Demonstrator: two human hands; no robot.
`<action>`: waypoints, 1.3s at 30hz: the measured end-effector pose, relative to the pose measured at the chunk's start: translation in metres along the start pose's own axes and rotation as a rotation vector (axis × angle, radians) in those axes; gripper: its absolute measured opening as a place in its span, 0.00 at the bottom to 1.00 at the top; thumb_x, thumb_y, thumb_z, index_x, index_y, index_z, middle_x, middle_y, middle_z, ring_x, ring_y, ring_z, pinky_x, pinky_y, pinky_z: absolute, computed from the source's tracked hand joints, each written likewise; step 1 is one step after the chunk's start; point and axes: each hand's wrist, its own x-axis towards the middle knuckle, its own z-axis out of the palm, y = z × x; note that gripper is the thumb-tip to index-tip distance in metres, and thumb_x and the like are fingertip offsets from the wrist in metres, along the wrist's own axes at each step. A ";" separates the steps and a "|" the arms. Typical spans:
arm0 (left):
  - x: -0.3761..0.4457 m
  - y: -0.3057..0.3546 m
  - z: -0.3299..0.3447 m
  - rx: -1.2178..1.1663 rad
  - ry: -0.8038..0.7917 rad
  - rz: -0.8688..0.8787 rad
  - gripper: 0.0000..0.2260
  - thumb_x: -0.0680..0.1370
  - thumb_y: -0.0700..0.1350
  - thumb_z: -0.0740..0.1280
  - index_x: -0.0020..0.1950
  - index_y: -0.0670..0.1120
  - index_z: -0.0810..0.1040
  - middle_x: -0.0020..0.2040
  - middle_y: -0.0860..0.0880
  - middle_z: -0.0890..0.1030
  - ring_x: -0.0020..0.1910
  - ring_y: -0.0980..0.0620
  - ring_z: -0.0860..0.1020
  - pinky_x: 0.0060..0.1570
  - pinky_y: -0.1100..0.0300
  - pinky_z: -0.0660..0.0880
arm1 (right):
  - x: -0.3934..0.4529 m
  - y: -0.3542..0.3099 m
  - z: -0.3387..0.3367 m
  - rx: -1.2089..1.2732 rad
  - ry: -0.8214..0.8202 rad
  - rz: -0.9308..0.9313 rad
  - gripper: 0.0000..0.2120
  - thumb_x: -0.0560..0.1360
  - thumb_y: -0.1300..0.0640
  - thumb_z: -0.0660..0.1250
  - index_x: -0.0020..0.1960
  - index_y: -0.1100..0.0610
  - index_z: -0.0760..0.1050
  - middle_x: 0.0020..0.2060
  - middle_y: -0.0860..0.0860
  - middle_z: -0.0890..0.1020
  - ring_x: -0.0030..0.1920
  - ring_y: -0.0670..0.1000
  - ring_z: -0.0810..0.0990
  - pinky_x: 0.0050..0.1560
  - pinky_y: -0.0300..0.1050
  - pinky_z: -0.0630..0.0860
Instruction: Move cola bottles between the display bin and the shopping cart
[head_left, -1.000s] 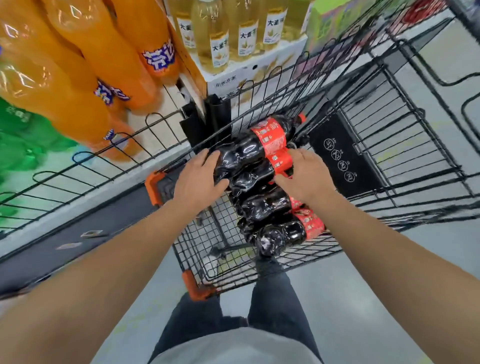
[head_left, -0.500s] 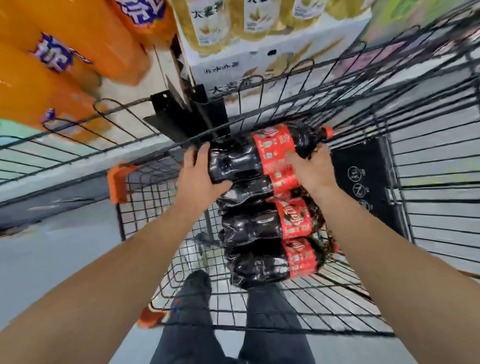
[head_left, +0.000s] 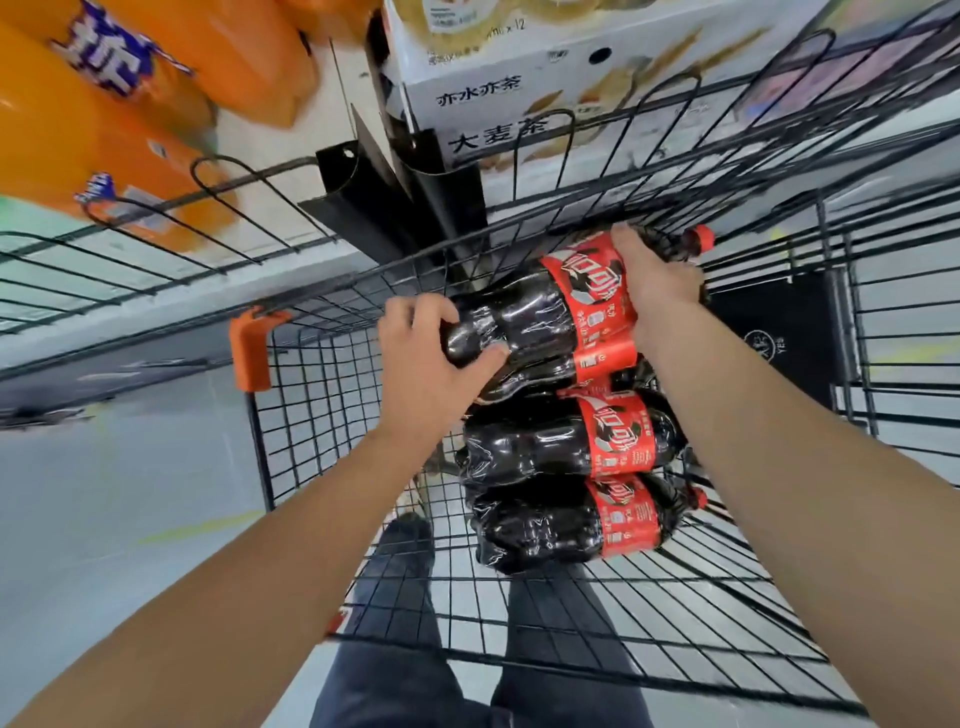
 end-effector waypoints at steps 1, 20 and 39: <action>0.009 0.006 -0.002 -0.017 -0.026 -0.060 0.26 0.66 0.57 0.78 0.57 0.51 0.70 0.58 0.50 0.66 0.59 0.48 0.70 0.63 0.50 0.72 | -0.001 0.001 0.000 0.007 0.004 0.000 0.54 0.64 0.36 0.80 0.78 0.58 0.58 0.60 0.55 0.78 0.55 0.57 0.81 0.61 0.57 0.80; 0.020 0.006 -0.014 0.031 -0.440 -0.254 0.48 0.62 0.51 0.82 0.77 0.56 0.62 0.69 0.45 0.64 0.67 0.47 0.67 0.61 0.61 0.63 | -0.010 -0.007 -0.005 0.146 -0.072 0.045 0.48 0.60 0.41 0.84 0.72 0.54 0.65 0.51 0.56 0.83 0.44 0.57 0.87 0.47 0.61 0.85; -0.108 -0.068 -0.139 -0.135 -0.146 -0.010 0.45 0.63 0.47 0.82 0.76 0.50 0.65 0.63 0.50 0.67 0.58 0.59 0.65 0.63 0.64 0.63 | -0.227 0.059 0.014 0.234 -0.052 -0.387 0.55 0.54 0.36 0.80 0.76 0.48 0.61 0.55 0.50 0.81 0.53 0.56 0.85 0.58 0.57 0.83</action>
